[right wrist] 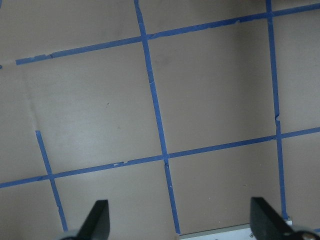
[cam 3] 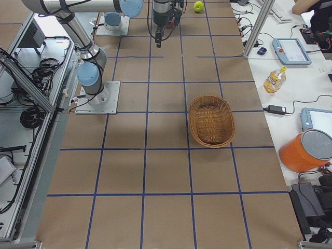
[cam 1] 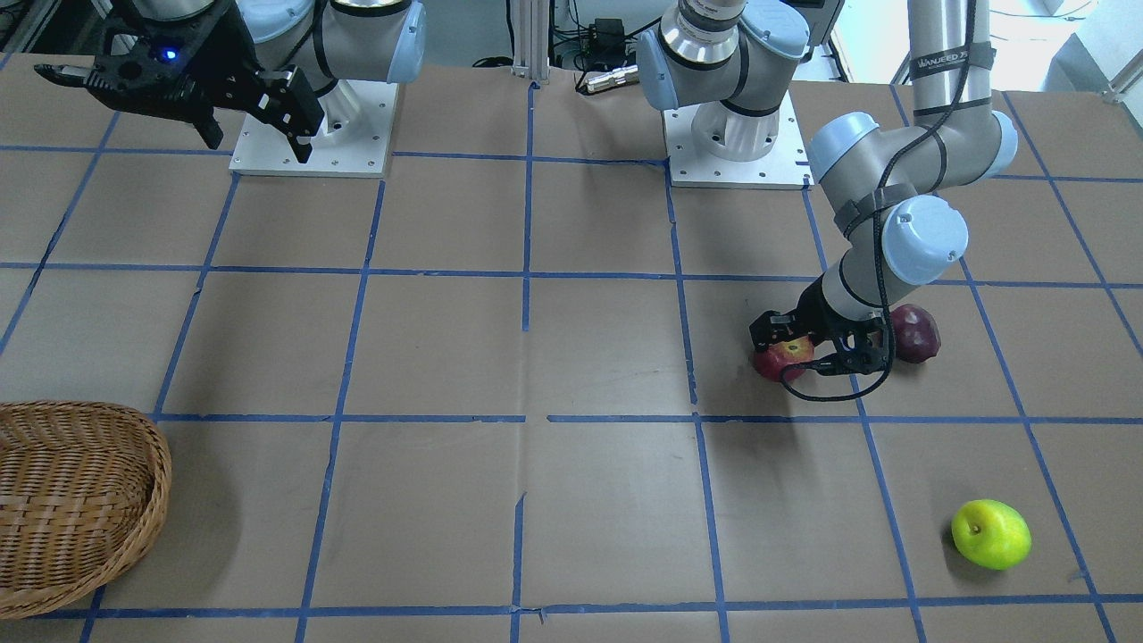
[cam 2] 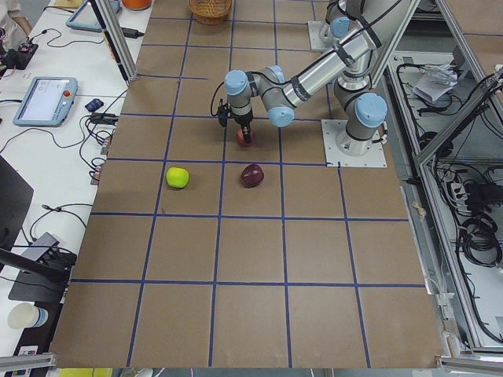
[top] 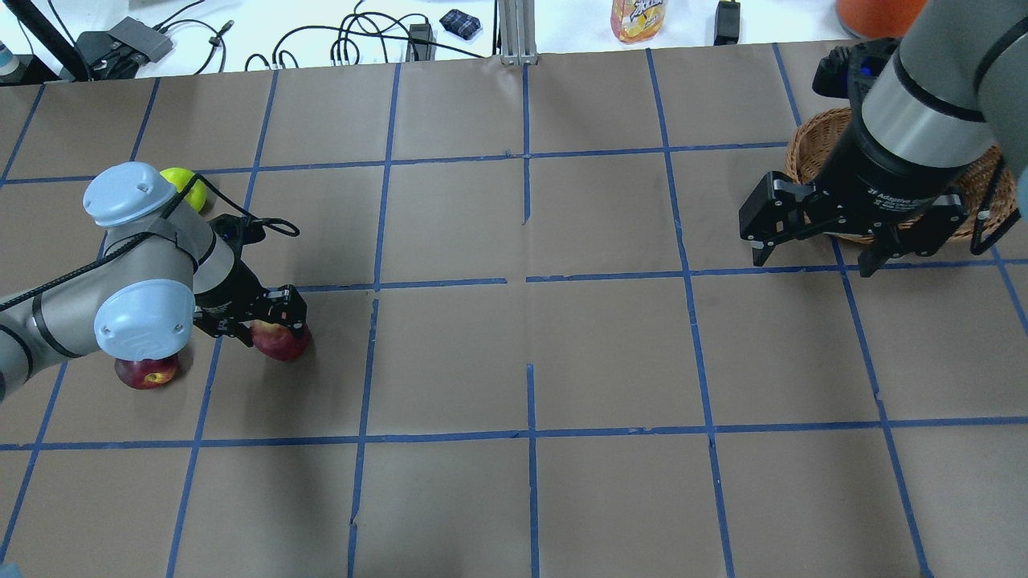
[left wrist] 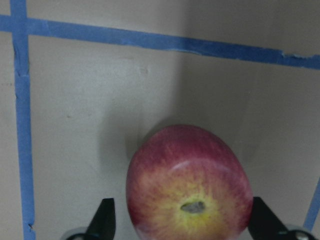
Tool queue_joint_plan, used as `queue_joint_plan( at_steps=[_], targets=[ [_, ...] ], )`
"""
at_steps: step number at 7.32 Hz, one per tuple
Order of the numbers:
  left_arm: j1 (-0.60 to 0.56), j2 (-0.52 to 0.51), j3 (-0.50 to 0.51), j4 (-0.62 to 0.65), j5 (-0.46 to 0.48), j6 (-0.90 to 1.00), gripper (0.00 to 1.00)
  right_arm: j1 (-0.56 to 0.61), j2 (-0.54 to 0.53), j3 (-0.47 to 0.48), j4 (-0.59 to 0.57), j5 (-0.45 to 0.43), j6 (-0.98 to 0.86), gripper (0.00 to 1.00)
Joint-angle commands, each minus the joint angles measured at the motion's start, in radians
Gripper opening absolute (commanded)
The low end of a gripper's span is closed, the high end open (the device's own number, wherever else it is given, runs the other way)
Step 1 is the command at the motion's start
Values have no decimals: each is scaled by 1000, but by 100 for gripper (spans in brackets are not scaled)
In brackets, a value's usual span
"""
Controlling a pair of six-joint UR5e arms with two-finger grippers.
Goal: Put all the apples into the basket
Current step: 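Carry the red apple with the left gripper to mid-table and release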
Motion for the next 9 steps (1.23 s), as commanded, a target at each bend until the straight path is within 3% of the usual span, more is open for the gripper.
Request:
queue_joint_plan(
  at_steps=[1,2,4,5,6,9],
  targets=[
    [-31,42,3,-7,-70,-47,24,0,0,0,-7,0,3,100],
    [-109,44,22,-3,-151,-164,24,0,0,2,-7,0,5,100],
    [-380,4,132,8,-123,-355,24,0,-1,21,-10,0,8,100],
    [-462,-28,164,22,-106,-454,24,0,-3,29,-28,-1,8,100],
    [-552,-68,171,103,-101,-531,24,0,-1,29,-30,-7,-6,100],
    [-640,-137,175,192,-95,-689,25,-2,5,31,-35,-9,-7,100]
  ],
)
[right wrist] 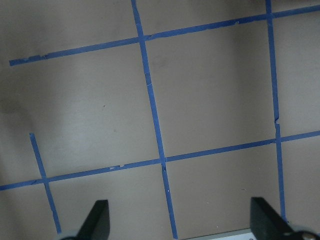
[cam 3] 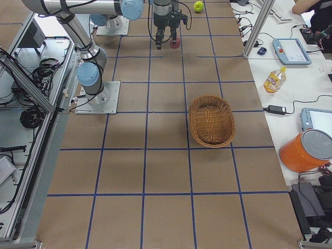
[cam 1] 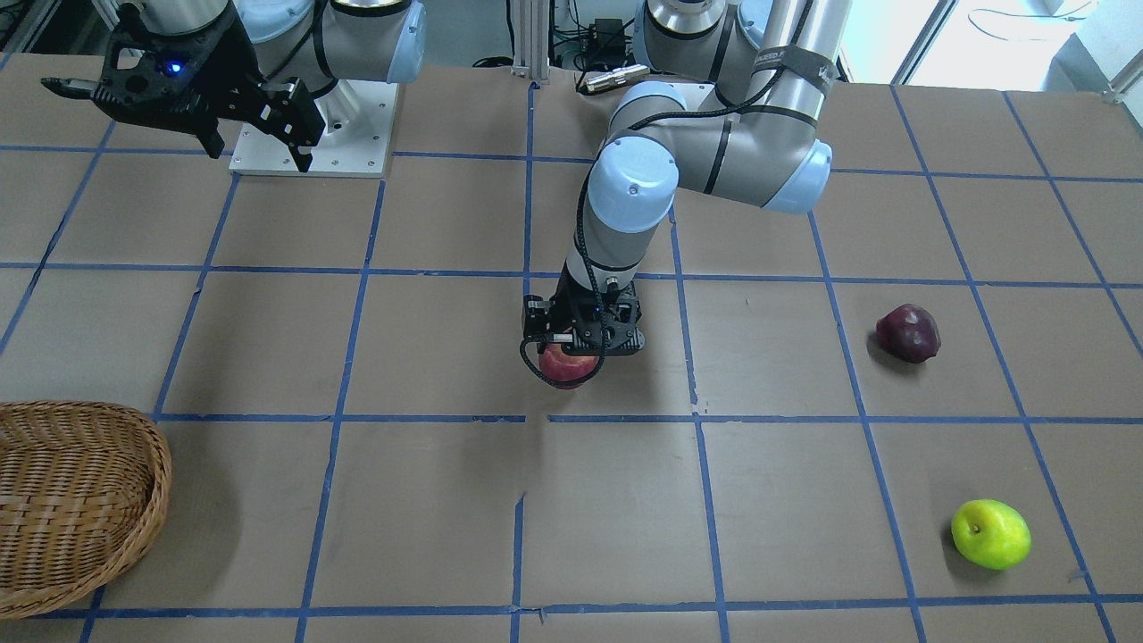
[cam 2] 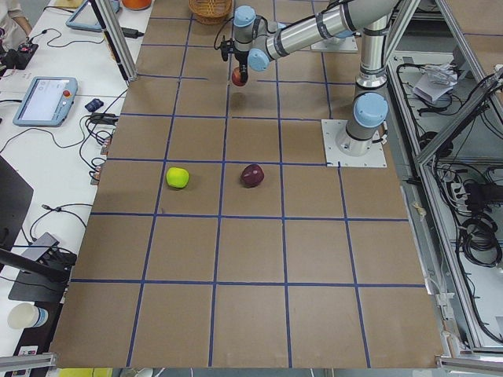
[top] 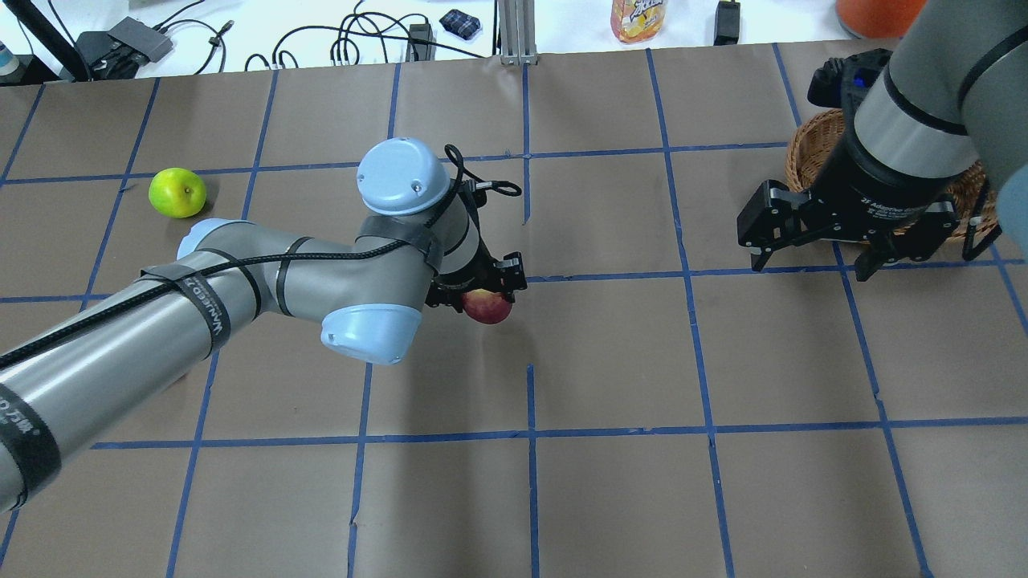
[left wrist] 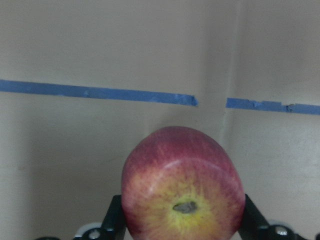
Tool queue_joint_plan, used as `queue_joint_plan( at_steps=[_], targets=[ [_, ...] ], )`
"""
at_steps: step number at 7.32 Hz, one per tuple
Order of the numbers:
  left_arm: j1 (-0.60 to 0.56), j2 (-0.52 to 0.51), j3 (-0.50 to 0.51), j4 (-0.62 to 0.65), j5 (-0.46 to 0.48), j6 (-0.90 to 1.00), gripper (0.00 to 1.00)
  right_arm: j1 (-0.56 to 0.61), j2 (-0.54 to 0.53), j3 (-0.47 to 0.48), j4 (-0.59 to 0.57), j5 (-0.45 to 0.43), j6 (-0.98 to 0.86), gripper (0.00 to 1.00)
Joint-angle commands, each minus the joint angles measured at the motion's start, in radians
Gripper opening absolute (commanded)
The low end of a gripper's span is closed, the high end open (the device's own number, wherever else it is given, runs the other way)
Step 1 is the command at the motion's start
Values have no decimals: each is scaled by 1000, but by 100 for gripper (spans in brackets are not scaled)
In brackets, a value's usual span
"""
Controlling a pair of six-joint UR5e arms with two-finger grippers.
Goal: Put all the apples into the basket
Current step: 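Carry the red apple with the left gripper to mid-table and release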
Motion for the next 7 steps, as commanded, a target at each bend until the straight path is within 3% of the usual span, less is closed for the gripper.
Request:
queue_joint_plan(
  at_steps=[1,2,4,5,7],
  targets=[
    [-78,-53,2,104,7,-169,81,-2,5,1,-1,4,3,100],
    [-80,-68,2,126,36,-221,98,0,9,2,-11,15,12,100],
    [-33,-11,-1,152,38,-164,100,-3,90,36,-40,2,15,100],
    [62,45,2,130,35,25,100,0,142,33,-159,1,35,100],
    [273,190,5,-148,56,274,100,10,176,45,-183,21,206,100]
  ],
)
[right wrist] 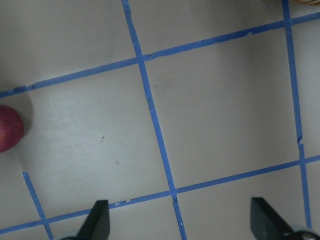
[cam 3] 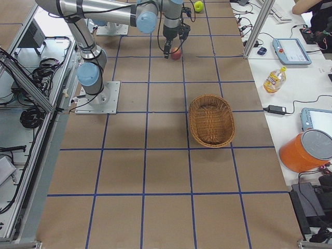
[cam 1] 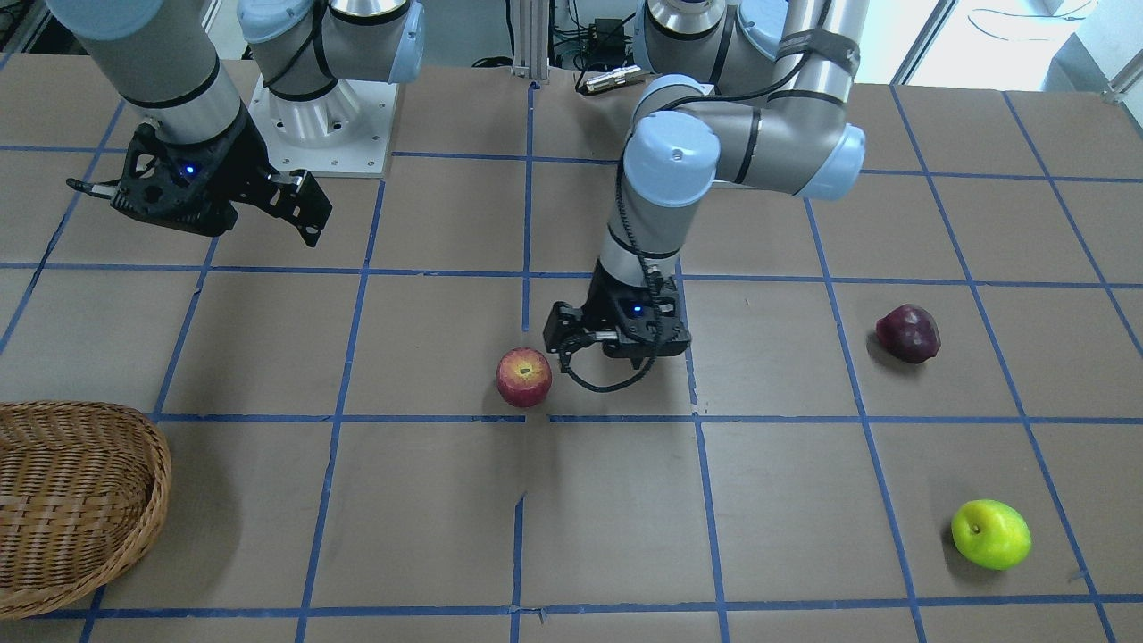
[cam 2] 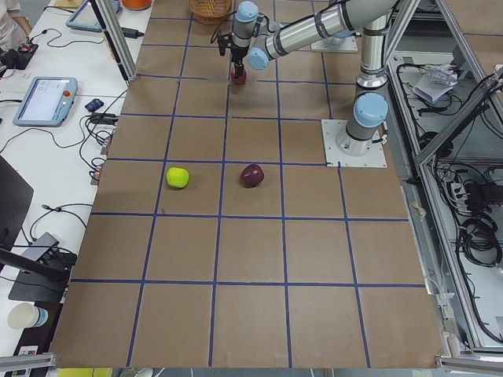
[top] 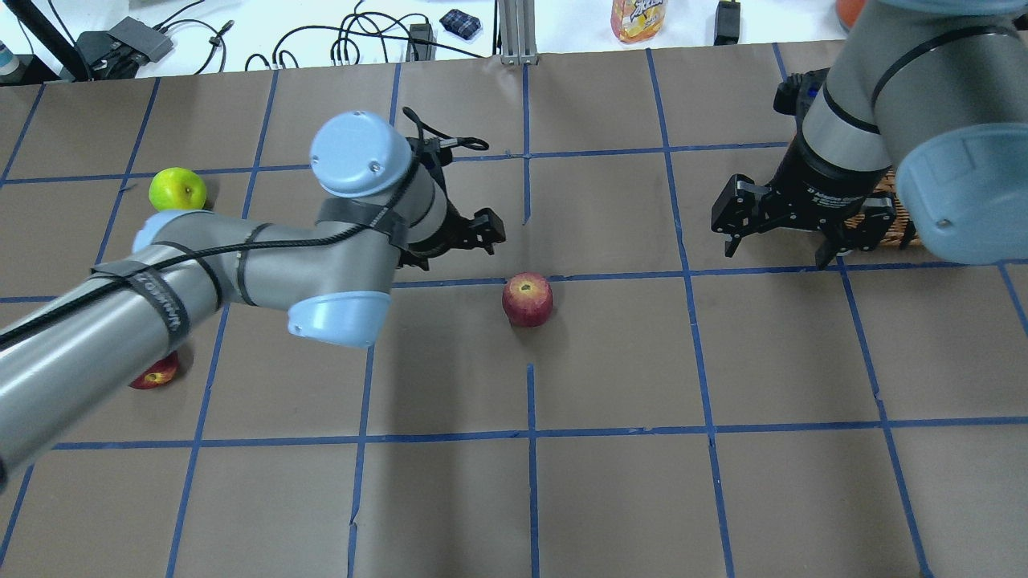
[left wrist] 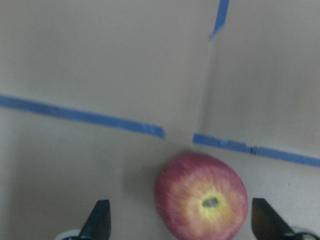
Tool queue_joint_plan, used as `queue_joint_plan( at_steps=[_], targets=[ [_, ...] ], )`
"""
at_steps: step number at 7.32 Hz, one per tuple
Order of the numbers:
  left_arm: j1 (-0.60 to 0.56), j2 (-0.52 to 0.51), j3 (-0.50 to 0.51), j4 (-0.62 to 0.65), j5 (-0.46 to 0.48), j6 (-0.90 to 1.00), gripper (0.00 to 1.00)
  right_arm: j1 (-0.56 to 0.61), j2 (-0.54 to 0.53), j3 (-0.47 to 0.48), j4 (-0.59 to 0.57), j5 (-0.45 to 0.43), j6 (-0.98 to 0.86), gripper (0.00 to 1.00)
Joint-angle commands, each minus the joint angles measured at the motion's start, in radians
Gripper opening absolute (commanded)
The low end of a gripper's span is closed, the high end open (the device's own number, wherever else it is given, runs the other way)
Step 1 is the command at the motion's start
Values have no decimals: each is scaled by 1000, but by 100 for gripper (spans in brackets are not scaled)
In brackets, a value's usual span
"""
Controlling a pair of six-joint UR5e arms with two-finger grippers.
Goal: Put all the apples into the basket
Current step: 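Grasp the red apple with the right gripper while left grasps dark purple apple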
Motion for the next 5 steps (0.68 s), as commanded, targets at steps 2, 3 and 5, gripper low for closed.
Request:
queue_joint_plan(
  at_steps=[2,3,5],
  targets=[
    [374,170,-16,-418,98,332,100,70,108,-1,-107,148,338,100],
    [538,163,-52,-443,89,378,100,149,166,-4,-188,148,455,100],
    [775,126,-80,-413,84,511,100,267,290,-6,-343,148,644,100]
  ],
)
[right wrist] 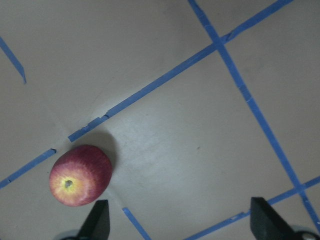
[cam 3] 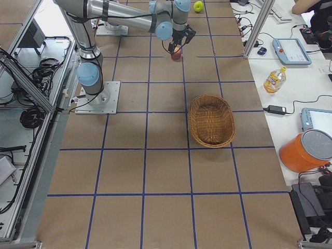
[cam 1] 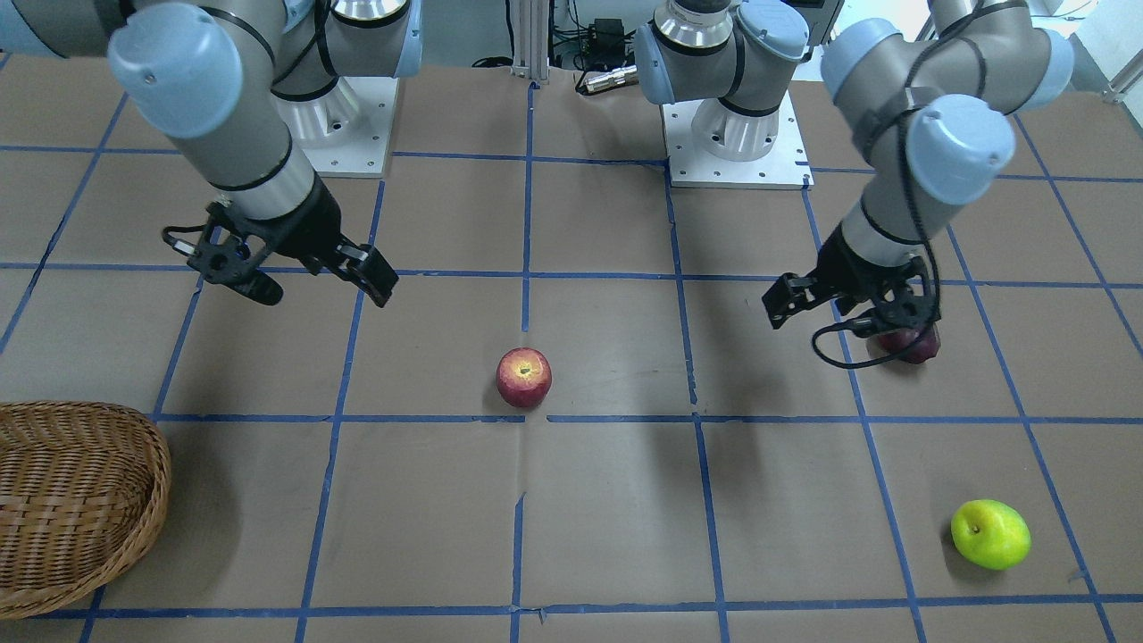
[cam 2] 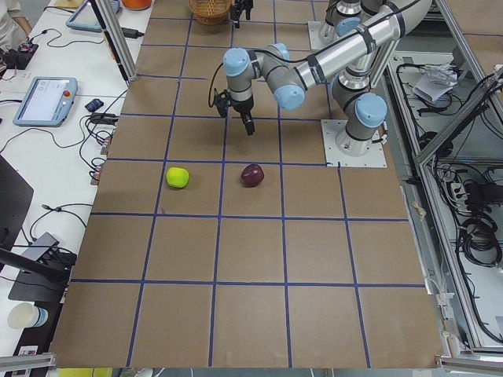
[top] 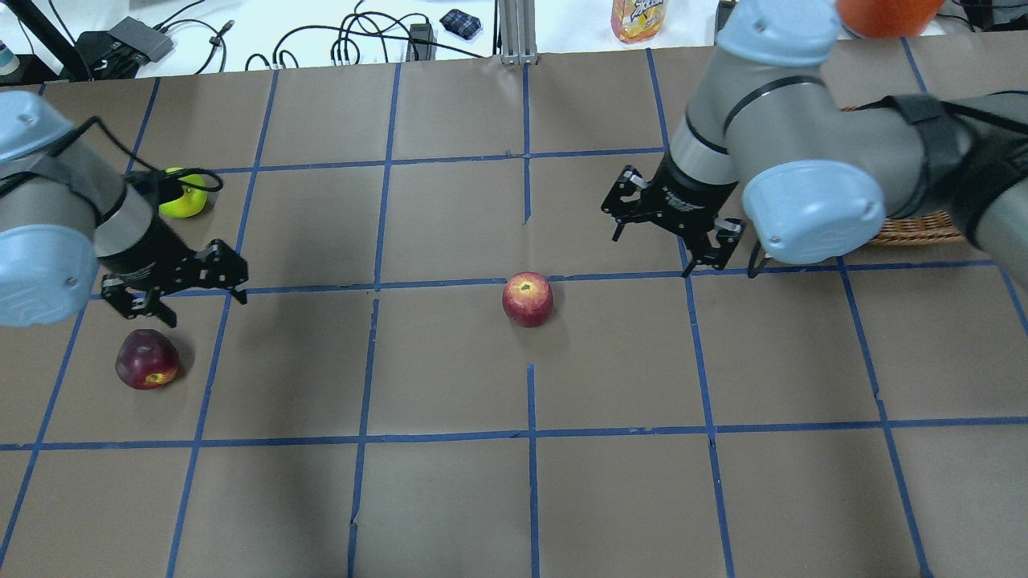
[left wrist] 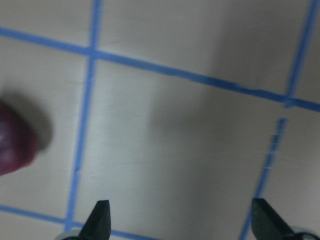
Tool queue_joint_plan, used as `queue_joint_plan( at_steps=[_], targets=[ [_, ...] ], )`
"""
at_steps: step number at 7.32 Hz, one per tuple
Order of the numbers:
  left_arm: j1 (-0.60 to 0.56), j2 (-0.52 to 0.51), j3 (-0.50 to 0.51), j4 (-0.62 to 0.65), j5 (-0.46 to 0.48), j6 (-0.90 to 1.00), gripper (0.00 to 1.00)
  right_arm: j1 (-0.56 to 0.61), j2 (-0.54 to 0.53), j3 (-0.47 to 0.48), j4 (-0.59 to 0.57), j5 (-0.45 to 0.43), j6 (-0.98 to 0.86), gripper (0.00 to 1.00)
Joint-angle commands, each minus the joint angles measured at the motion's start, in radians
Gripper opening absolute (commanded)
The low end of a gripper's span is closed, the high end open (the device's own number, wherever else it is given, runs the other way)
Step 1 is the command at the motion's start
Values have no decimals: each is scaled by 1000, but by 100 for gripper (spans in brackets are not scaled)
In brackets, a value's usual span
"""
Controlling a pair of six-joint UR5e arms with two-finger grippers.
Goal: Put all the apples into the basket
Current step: 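Grasp the red apple with the right gripper while left grasps dark purple apple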
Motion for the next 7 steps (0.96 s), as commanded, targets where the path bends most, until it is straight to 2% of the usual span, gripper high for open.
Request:
queue_joint_plan(
  at_steps=[1,5,7],
  targets=[
    [180,-29,-25,22,-3,101,100,111,124,-14,-115,4,141,100],
    [181,-94,-24,102,-20,147,100,201,306,-162,-112,4,192,100],
    [182,-117,-27,125,0,219,100,202,329,-155,-111,2,189,100]
  ],
)
